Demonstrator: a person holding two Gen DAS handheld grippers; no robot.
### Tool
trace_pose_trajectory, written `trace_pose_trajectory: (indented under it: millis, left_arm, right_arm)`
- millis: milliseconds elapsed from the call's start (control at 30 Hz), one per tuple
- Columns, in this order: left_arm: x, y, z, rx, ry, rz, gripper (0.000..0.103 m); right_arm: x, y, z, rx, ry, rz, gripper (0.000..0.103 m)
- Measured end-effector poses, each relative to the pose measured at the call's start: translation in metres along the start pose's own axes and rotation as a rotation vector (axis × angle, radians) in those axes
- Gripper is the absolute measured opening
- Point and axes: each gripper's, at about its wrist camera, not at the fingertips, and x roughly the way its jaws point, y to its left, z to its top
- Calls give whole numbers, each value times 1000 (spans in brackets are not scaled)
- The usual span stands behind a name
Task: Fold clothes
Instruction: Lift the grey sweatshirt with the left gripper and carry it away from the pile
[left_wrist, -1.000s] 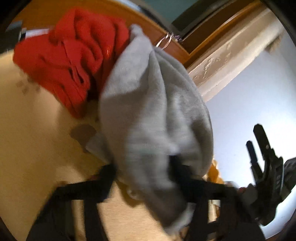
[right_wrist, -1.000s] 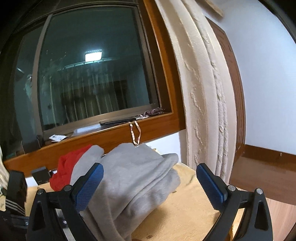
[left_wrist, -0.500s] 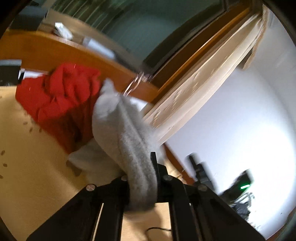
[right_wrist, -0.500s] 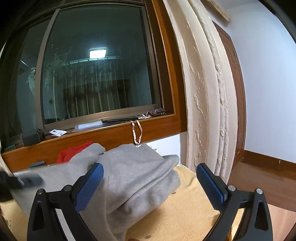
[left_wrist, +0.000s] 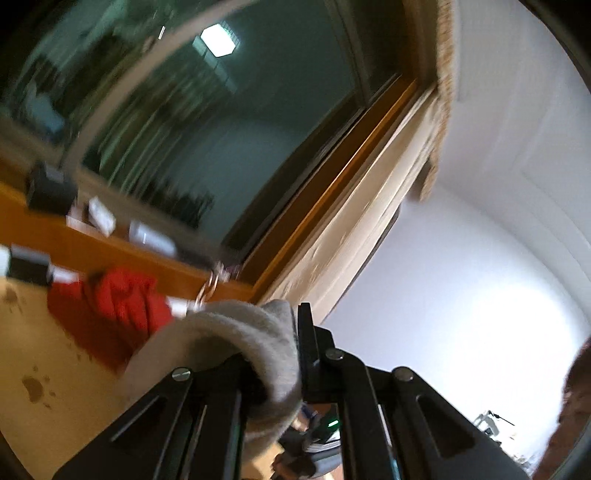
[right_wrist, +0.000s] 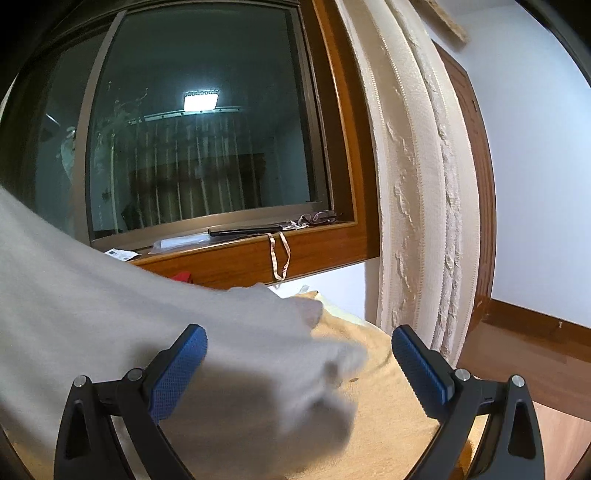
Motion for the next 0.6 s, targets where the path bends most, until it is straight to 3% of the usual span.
trace_pose_trajectory:
  millis: [333, 600]
  left_arm:
    - [-94, -55, 23, 130, -197, 63, 7]
    - [-129, -75, 12, 185, -255, 168, 7]
  right_arm:
    - [1, 24, -11, -78, 9, 60, 102]
    - [0, 50, -23, -187, 20, 109, 102]
